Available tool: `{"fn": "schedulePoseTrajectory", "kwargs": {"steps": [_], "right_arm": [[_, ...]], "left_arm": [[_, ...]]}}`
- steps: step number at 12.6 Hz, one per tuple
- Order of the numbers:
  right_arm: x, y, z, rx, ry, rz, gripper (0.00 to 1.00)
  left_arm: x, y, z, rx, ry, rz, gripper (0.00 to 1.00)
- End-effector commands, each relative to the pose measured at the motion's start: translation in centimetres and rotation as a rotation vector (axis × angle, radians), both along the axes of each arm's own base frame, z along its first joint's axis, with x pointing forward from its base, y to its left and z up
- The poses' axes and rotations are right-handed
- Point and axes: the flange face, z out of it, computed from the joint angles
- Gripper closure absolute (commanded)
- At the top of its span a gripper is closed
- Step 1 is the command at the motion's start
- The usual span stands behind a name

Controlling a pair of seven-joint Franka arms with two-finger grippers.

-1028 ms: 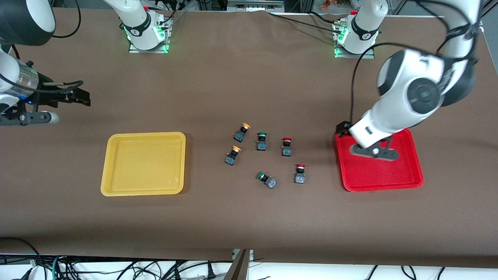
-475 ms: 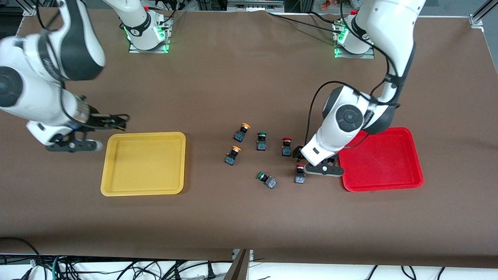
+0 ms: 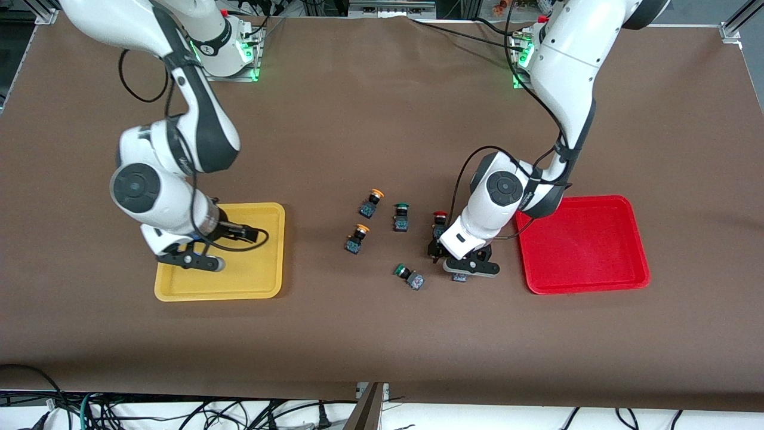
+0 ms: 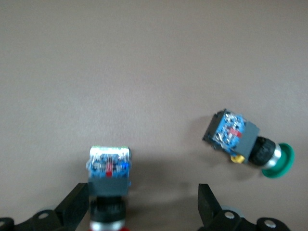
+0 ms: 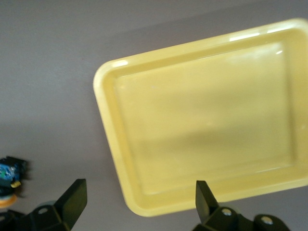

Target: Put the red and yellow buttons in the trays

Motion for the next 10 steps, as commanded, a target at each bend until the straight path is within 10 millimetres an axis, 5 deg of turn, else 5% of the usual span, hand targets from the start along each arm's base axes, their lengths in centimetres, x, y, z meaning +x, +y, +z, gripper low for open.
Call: {"fn": "schedulePoseTrajectory", "kwargs": {"steps": [1,5,8,10], "right_arm": [[0.0,4.1,-2.4,0.024,-0.039,-0.087,0.00],[-1.9,12.1,-8.0,0.061,-0.112,-0.179,0.00],[-3.1,16.6,-10.1,0.104,-0.154,-0.270,0.00],[-3.4,19.1,-10.7,0.115,-0.164,-0.293,0.00]], "left_arm": [[1.0,0.5,0.8,0.028,-0.059,-0.051,0.00],[1.0,0.7,-0.1,0.093,-0.087,-0.126,0.00],[0.8,0.9,-1.6,0.102,-0.073,-0.131,0.00],[0.8,1.3,-1.8,0.102,-0.073,-0.133,0.60]]}}
